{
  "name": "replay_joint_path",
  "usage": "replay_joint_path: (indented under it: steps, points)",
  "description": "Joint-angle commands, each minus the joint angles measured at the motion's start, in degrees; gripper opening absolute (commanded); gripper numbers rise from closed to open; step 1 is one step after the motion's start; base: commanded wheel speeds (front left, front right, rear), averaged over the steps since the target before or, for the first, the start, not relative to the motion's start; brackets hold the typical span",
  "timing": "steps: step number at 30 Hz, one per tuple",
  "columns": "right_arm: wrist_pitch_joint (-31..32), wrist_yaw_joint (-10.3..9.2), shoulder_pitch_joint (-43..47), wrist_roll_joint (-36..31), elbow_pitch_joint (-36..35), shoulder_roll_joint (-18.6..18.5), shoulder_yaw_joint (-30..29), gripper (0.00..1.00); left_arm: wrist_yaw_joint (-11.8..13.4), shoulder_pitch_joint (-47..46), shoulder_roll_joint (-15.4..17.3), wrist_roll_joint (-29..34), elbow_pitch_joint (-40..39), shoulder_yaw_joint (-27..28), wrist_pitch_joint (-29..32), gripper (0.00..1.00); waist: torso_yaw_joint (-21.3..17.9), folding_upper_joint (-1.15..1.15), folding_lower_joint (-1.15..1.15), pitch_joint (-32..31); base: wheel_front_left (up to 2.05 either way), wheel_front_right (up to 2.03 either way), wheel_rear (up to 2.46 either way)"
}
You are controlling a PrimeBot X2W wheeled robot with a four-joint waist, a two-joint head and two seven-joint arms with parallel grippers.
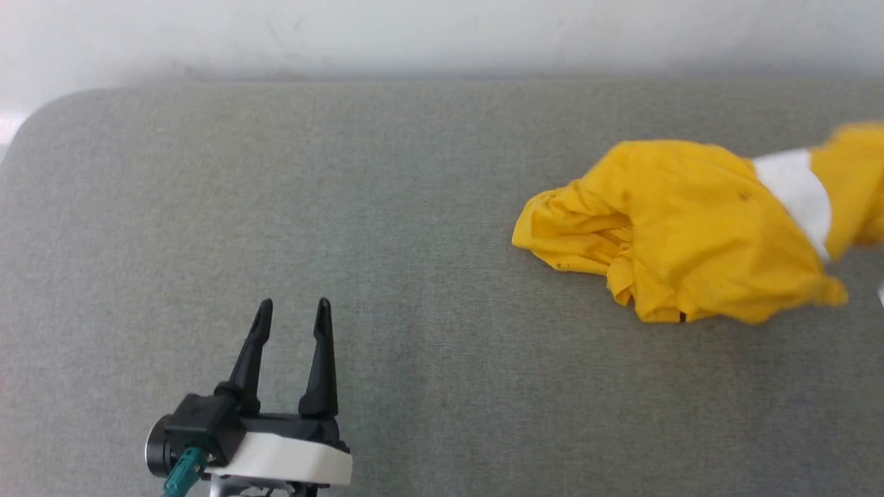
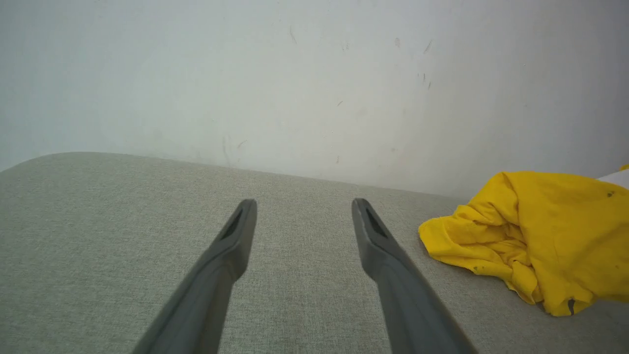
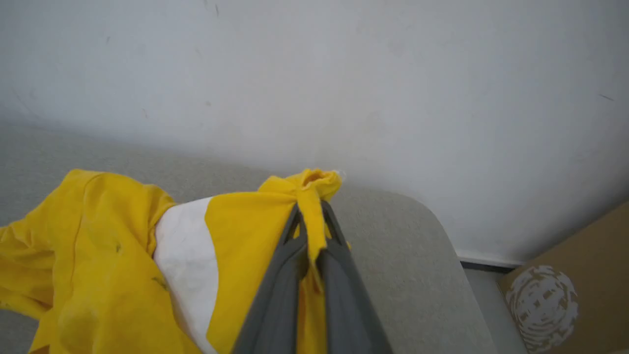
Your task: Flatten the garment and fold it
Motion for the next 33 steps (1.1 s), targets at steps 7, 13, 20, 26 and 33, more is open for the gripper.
replay_joint_path:
  steps: [7,13,20,26,33]
  points:
    - [0.8,-0.12,22.7,-3.7,-4.0,10.5,-14.7,0.00,-0.7,1.6,-0.2,1.1,0.1,1.0,-0.3,1.00,-1.5,0.00,0.01,-1.5,0.00,0.00,0.00]
    - [-1.2,-0.12,29.2,-5.9,-2.6,17.0,-16.9,1.00,-0.9,1.9,-0.2,1.5,0.3,1.5,-0.3,1.00,-2.8,0.00,0.01,-1.2,0.00,0.00,0.00]
    - [-1.4,-0.12,21.0,-5.7,-9.2,14.9,-10.2,1.00,-1.1,0.7,-0.2,1.6,0.8,0.9,-0.3,1.00,-3.5,0.00,0.01,-1.0,0.00,0.00,0.00]
    - [5.2,-0.12,13.8,-3.9,-12.4,10.7,-1.5,1.00,-0.7,-0.4,-0.2,0.6,1.1,-0.5,-0.3,1.00,-1.6,0.00,0.01,0.4,0.00,0.00,0.00]
    - [11.2,-0.12,5.2,-2.7,-4.6,7.4,5.4,1.00,-0.2,-1.9,-0.2,-0.2,1.5,-1.6,-0.3,1.00,2.1,0.00,0.01,3.5,0.00,0.00,0.00]
